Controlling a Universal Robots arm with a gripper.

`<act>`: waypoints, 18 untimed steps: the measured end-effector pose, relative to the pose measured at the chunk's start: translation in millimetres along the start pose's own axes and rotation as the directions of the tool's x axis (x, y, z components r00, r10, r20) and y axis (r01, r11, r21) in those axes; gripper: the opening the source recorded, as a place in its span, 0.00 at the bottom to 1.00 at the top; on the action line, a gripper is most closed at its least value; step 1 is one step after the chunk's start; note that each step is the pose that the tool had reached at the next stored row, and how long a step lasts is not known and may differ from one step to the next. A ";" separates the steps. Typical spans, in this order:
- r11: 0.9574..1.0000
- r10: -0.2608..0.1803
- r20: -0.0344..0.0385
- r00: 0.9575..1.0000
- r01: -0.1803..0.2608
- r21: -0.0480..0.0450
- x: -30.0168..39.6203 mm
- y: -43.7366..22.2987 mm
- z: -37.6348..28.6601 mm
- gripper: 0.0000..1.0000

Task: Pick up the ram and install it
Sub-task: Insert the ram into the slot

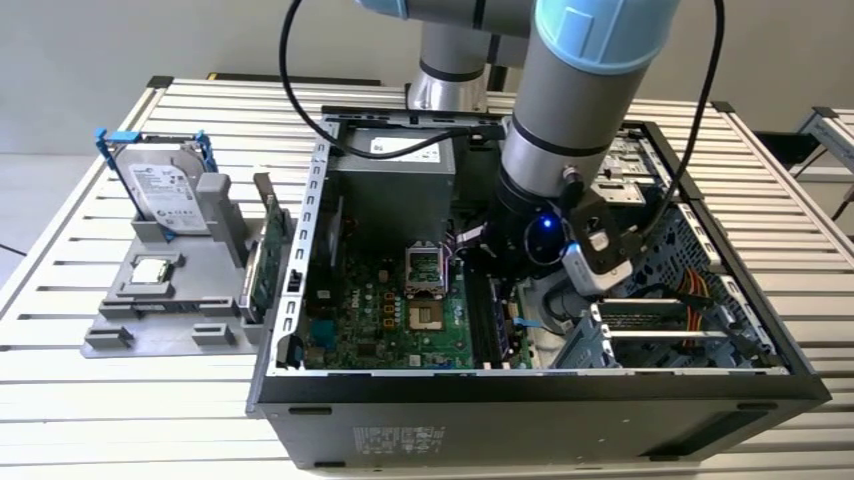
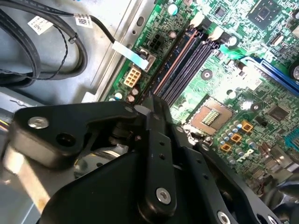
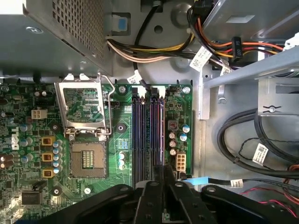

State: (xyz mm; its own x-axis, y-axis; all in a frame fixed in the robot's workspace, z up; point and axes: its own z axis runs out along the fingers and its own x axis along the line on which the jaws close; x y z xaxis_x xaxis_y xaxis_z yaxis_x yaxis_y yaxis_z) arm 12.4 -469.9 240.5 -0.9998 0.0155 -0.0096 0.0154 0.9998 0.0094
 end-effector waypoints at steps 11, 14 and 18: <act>1.000 0.000 0.000 1.000 0.000 -0.001 0.0 0.0 -3.7 0.00; 1.000 0.000 0.000 1.000 0.000 -0.001 0.0 0.0 -3.8 0.00; 1.000 -0.008 0.000 1.000 0.008 -0.001 0.0 0.0 -3.7 0.00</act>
State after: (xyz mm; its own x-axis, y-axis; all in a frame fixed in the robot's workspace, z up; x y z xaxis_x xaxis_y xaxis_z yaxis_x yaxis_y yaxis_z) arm 12.4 -469.9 244.2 -0.9999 0.0072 -0.0095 0.0071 0.9999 0.0103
